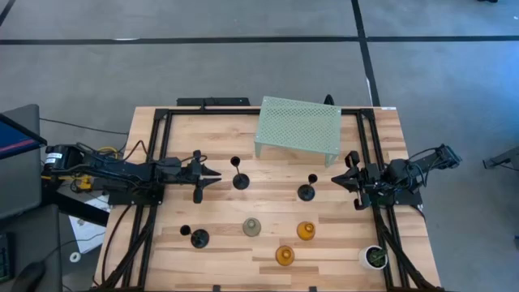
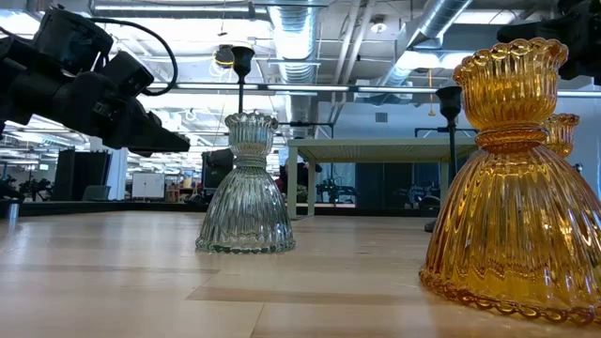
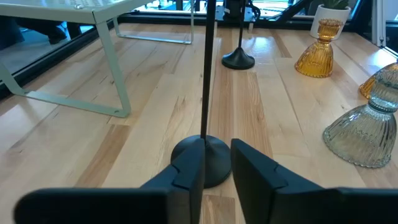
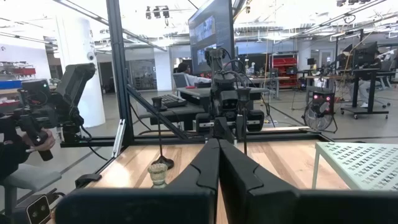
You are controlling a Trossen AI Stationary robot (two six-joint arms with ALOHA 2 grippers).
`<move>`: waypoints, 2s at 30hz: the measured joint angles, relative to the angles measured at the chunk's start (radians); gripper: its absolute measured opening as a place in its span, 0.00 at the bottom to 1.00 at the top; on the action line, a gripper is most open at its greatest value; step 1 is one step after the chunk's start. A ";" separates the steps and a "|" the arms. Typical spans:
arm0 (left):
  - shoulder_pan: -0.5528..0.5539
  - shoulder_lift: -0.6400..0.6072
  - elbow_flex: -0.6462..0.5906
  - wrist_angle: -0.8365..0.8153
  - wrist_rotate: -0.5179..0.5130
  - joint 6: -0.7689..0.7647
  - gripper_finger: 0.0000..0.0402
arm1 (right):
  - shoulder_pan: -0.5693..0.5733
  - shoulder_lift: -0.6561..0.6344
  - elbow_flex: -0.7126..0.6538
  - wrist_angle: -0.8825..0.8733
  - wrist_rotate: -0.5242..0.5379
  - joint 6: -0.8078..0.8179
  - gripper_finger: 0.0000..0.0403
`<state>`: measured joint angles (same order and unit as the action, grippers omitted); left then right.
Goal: Pick & Place candle stick holders
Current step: Put the top middle black candle holder on the shelf
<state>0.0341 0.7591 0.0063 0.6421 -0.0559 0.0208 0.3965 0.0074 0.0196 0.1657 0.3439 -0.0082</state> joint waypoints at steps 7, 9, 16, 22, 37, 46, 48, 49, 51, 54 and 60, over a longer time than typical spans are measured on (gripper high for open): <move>0.000 0.070 0.000 0.080 0.000 0.000 0.32 | 0.000 0.000 0.000 0.000 -0.001 -0.002 0.00; 0.000 0.100 0.000 0.132 0.000 0.000 0.35 | 0.000 0.000 0.000 0.000 -0.002 -0.002 0.00; 0.000 0.232 0.000 0.265 0.000 0.001 0.44 | 0.000 0.000 0.000 0.000 -0.002 -0.002 0.00; 0.000 0.355 0.001 0.396 0.000 0.000 0.47 | 0.000 0.000 0.000 0.001 -0.002 -0.002 0.00; 0.001 0.602 0.164 0.406 -0.007 0.001 0.45 | 0.000 0.000 0.001 0.008 -0.002 0.000 0.00; 0.001 0.673 0.225 0.414 -0.056 0.001 0.44 | 0.000 0.000 0.001 0.008 -0.002 0.000 0.00; 0.001 0.683 0.240 0.414 -0.056 0.001 0.44 | 0.000 0.000 0.001 0.008 -0.001 0.000 0.00; 0.001 0.687 0.245 0.415 -0.056 0.001 0.44 | 0.000 0.000 0.001 0.008 -0.002 0.000 0.00; 0.001 0.695 0.253 0.415 -0.056 0.001 0.43 | 0.000 0.000 0.001 0.008 -0.001 0.000 0.00; 0.001 0.704 0.256 0.414 -0.056 0.001 0.41 | 0.000 0.000 0.001 0.009 -0.001 -0.001 0.00; 0.001 0.711 0.256 0.413 -0.056 -0.002 0.35 | 0.000 0.000 0.001 0.008 -0.001 -0.001 0.00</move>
<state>0.0353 1.4700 0.2626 1.0554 -0.1120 0.0193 0.3969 0.0071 0.0204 0.1742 0.3428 -0.0090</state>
